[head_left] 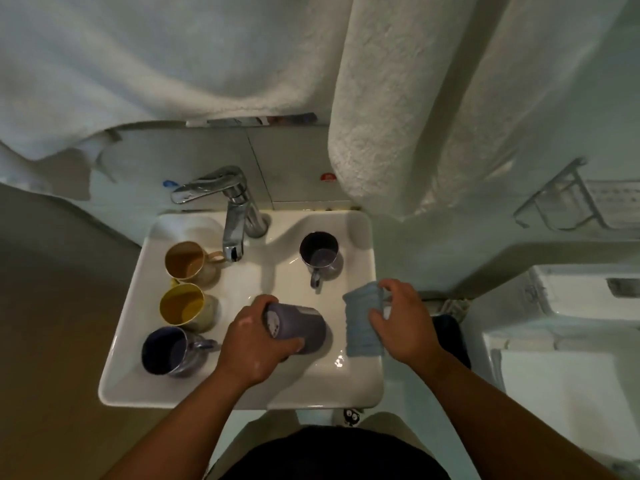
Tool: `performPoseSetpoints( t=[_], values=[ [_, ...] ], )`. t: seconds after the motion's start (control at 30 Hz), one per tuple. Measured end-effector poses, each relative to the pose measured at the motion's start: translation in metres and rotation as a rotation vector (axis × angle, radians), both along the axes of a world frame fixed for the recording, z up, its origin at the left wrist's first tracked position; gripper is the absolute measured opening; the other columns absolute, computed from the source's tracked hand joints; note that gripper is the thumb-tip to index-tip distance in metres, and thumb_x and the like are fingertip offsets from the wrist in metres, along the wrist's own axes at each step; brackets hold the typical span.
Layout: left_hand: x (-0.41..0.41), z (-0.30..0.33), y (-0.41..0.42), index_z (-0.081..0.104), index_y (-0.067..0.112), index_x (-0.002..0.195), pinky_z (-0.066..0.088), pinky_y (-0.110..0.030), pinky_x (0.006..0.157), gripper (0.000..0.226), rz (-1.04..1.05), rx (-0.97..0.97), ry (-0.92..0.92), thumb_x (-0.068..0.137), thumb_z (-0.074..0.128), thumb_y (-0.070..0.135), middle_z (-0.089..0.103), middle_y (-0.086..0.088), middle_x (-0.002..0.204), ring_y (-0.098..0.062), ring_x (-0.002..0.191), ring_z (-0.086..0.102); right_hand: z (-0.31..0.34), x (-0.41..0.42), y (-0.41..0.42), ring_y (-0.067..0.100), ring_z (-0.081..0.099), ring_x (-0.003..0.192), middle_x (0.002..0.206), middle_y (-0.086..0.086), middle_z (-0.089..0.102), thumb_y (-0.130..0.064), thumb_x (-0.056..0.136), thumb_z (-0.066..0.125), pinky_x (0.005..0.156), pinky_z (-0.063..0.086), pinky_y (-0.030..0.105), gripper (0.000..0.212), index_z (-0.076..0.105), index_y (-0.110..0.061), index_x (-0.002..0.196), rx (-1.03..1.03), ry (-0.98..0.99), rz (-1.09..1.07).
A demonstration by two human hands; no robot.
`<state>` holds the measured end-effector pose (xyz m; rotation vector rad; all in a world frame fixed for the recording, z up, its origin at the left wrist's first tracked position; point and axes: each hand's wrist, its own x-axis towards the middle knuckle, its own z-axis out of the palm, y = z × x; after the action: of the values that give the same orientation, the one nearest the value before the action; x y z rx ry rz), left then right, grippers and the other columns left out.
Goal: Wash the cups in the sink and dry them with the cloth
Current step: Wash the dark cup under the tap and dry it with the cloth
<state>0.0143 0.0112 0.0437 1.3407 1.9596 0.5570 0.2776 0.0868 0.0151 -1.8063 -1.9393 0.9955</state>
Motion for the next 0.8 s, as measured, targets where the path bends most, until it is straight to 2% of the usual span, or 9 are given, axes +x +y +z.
performPoseSetpoints(
  t=[0.07, 0.13, 0.3, 0.4, 0.5, 0.6, 0.67, 0.8],
  values=[
    [0.001, 0.001, -0.006, 0.051, 0.027, 0.132, 0.054, -0.026, 0.077, 0.084, 0.017, -0.010, 0.005, 0.060, 0.095, 0.035, 0.061, 0.002, 0.114, -0.020, 0.101, 0.060, -0.005, -0.002, 0.010, 0.018, 0.058, 0.103, 0.117, 0.003, 0.058, -0.029, 0.089, 0.070, 0.091, 0.050, 0.036, 0.044, 0.053, -0.018, 0.127, -0.020, -0.010, 0.034],
    [0.002, 0.003, -0.010, 0.051, 0.031, 0.133, 0.055, -0.027, 0.077, 0.086, 0.060, -0.017, -0.057, 0.060, 0.095, 0.037, 0.063, 0.004, 0.115, -0.018, 0.100, 0.062, -0.009, -0.003, 0.012, 0.016, 0.059, 0.100, 0.114, 0.002, 0.062, -0.027, 0.087, 0.072, 0.088, 0.049, 0.031, 0.043, 0.054, -0.018, 0.125, -0.048, 0.004, 0.040],
    [0.004, 0.004, -0.012, 0.051, 0.049, 0.120, 0.061, -0.046, 0.087, 0.085, 0.189, -0.110, -0.367, 0.045, 0.091, 0.055, 0.062, 0.004, 0.122, -0.024, 0.108, 0.064, -0.010, 0.002, -0.002, 0.009, 0.062, 0.088, 0.103, -0.007, 0.063, -0.025, 0.084, 0.079, 0.078, 0.047, 0.021, 0.042, 0.060, -0.019, 0.121, -0.109, 0.097, -0.089],
    [0.002, 0.004, -0.014, 0.054, 0.046, 0.117, 0.062, -0.046, 0.083, 0.082, 0.249, -0.133, -0.514, 0.046, 0.096, 0.043, 0.061, -0.003, 0.124, -0.029, 0.108, 0.065, -0.010, 0.008, -0.007, 0.010, 0.064, 0.083, 0.092, -0.010, 0.065, -0.024, 0.081, 0.081, 0.077, 0.049, 0.023, 0.033, 0.064, -0.022, 0.110, -0.130, 0.116, -0.147],
    [-0.005, 0.005, -0.016, 0.057, 0.032, 0.118, 0.063, -0.045, 0.079, 0.075, 0.308, -0.124, -0.639, 0.057, 0.098, 0.019, 0.060, -0.012, 0.126, -0.033, 0.106, 0.066, -0.009, 0.016, -0.010, 0.011, 0.071, 0.082, 0.085, -0.012, 0.072, -0.023, 0.079, 0.081, 0.082, 0.058, 0.034, 0.019, 0.071, -0.027, 0.094, -0.237, 0.204, -0.183],
    [-0.017, 0.008, -0.020, 0.058, 0.029, 0.123, 0.062, -0.044, 0.081, 0.086, 0.315, -0.128, -0.755, 0.049, 0.102, 0.029, 0.060, -0.012, 0.128, -0.033, 0.109, 0.066, 0.006, 0.016, -0.013, 0.009, 0.071, 0.077, 0.080, -0.009, 0.074, -0.017, 0.082, 0.077, 0.080, 0.059, 0.038, 0.015, 0.073, -0.031, 0.086, -0.248, 0.326, -0.182],
    [-0.025, 0.010, -0.022, 0.058, 0.029, 0.126, 0.061, -0.044, 0.081, 0.095, 0.304, -0.147, -0.809, 0.041, 0.101, 0.033, 0.060, -0.011, 0.128, -0.033, 0.110, 0.066, 0.029, 0.012, -0.015, 0.013, 0.071, 0.078, 0.081, -0.002, 0.074, -0.011, 0.089, 0.070, 0.077, 0.058, 0.035, 0.018, 0.072, -0.028, 0.088, -0.235, 0.413, -0.172],
    [-0.037, 0.018, -0.024, 0.061, 0.030, 0.124, 0.059, -0.052, 0.086, 0.087, 0.225, -0.181, -0.885, 0.047, 0.097, 0.020, 0.061, -0.017, 0.129, -0.036, 0.109, 0.067, 0.084, 0.002, -0.014, 0.018, 0.073, 0.088, 0.098, 0.003, 0.076, -0.011, 0.096, 0.064, 0.079, 0.061, 0.033, 0.022, 0.072, -0.026, 0.109, -0.249, 0.559, -0.054]
  ],
)
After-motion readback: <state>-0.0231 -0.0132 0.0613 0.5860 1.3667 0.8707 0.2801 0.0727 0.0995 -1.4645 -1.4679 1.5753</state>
